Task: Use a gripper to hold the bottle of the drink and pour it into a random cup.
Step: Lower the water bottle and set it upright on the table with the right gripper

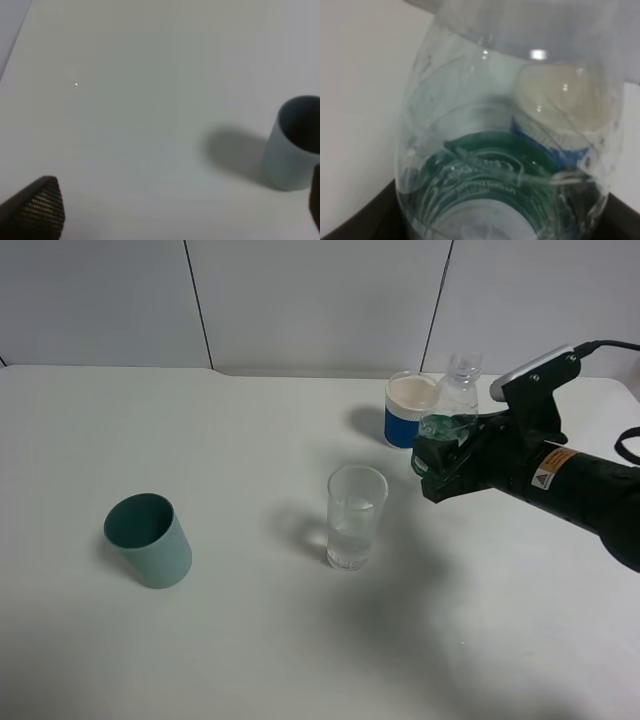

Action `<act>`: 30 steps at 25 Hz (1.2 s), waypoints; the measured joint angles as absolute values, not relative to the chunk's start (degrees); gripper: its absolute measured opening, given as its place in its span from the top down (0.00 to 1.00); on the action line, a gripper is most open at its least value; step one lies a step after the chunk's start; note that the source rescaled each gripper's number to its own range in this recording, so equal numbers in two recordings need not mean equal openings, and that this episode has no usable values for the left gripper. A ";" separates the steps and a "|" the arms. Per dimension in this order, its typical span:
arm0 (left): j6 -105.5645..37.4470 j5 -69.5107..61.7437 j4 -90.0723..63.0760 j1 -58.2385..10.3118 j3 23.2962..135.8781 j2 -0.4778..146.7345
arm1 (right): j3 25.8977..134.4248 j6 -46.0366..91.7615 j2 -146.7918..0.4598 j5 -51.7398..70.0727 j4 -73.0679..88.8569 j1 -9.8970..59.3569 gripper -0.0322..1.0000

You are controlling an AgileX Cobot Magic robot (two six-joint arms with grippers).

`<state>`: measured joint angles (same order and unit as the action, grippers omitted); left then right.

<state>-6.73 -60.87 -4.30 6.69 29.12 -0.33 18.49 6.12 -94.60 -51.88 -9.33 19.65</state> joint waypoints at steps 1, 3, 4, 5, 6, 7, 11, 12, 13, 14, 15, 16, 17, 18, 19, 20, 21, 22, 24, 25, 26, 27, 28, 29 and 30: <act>-6.73 -60.87 -4.30 6.69 29.12 -0.33 | 18.49 6.30 -96.14 -53.31 -9.33 19.65 0.97; -6.73 -60.87 -4.30 6.69 29.12 -0.33 | 18.54 6.36 -98.80 -56.13 -9.33 19.65 0.97; -6.73 -60.87 -4.30 6.69 29.12 -0.33 | 18.54 6.36 -100.15 -57.74 -9.33 19.65 0.97; -6.73 -60.87 -4.30 6.69 29.12 -0.33 | 18.54 6.36 -101.43 -59.37 -9.33 19.65 0.97; -6.73 -60.87 -4.30 6.69 29.12 -0.33 | 18.54 6.36 -102.61 -60.73 -9.33 19.65 0.97; -6.73 -60.87 -4.30 6.69 29.12 -0.33 | 18.54 6.36 -103.53 -62.30 -9.33 19.65 0.97; -6.73 -60.87 -4.30 6.69 29.12 -0.33 | 18.54 6.36 -106.85 -65.77 -9.33 19.65 0.97; -6.73 -60.87 -4.30 6.69 29.12 -0.33 | 18.54 6.41 -107.40 -66.24 -9.33 19.65 0.97; -6.73 -60.87 -4.30 6.69 29.12 -0.33 | 18.54 6.40 -107.84 -66.33 -9.33 19.65 0.97; -6.73 -60.87 -4.30 6.69 29.12 -0.33 | 18.54 6.40 -108.09 -66.49 -9.33 19.65 0.97; -6.73 -60.87 -4.30 6.69 29.12 -0.33 | 18.54 6.40 -108.44 -66.54 -9.33 19.65 0.97; -6.73 -60.87 -4.30 6.69 29.12 -0.33 | 18.54 6.56 -108.59 -66.54 -9.33 19.65 0.97; -6.73 -60.87 -4.30 6.69 29.12 -0.33 | 18.49 6.80 -108.74 -66.54 -9.33 19.65 0.97; -6.73 -60.87 -4.30 6.69 29.12 -0.33 | 18.43 6.96 -108.92 -66.83 -9.33 19.65 0.97; -6.73 -60.87 -4.30 6.69 29.12 -0.33 | 18.43 7.35 -109.24 -67.04 -9.33 19.65 0.97; -6.73 -60.87 -4.30 6.69 29.12 -0.33 | 18.43 7.65 -109.57 -67.16 -9.33 19.65 0.97; -6.73 -60.87 -4.30 6.69 29.12 -0.33 | 18.43 7.78 -109.85 -67.16 -9.33 19.65 0.97; -6.73 -60.87 -4.30 6.69 29.12 -0.33 | 18.43 7.79 -110.21 -67.34 -9.33 19.65 0.97; -6.73 -60.87 -4.30 6.69 29.12 -0.33 | 18.43 8.26 -110.86 -67.77 -9.33 19.65 0.97; -6.73 -60.87 -4.30 6.69 29.12 -0.33 | 18.43 8.73 -111.20 -68.08 -9.33 19.65 0.97; -6.73 -60.87 -4.30 6.69 29.12 -0.33 | 18.43 9.03 -111.47 -68.25 -9.33 19.65 0.97; -6.73 -60.87 -4.30 6.69 29.12 -0.33 | 18.43 9.20 -111.88 -68.55 -9.33 19.65 0.97; -6.73 -60.87 -4.30 6.69 29.12 -0.33 | 18.43 9.20 -112.09 -68.84 -9.33 19.65 0.97; -6.73 -60.87 -4.30 6.69 29.12 -0.33 | 18.43 9.20 -112.23 -69.07 -9.33 19.65 0.97; -6.73 -60.87 -4.30 6.69 29.12 -0.33 | 18.43 9.20 -112.30 -69.10 -9.33 19.65 0.97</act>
<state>-6.73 -60.87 -4.30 6.69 29.12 -0.33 18.43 9.20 -112.30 -69.10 -9.33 19.65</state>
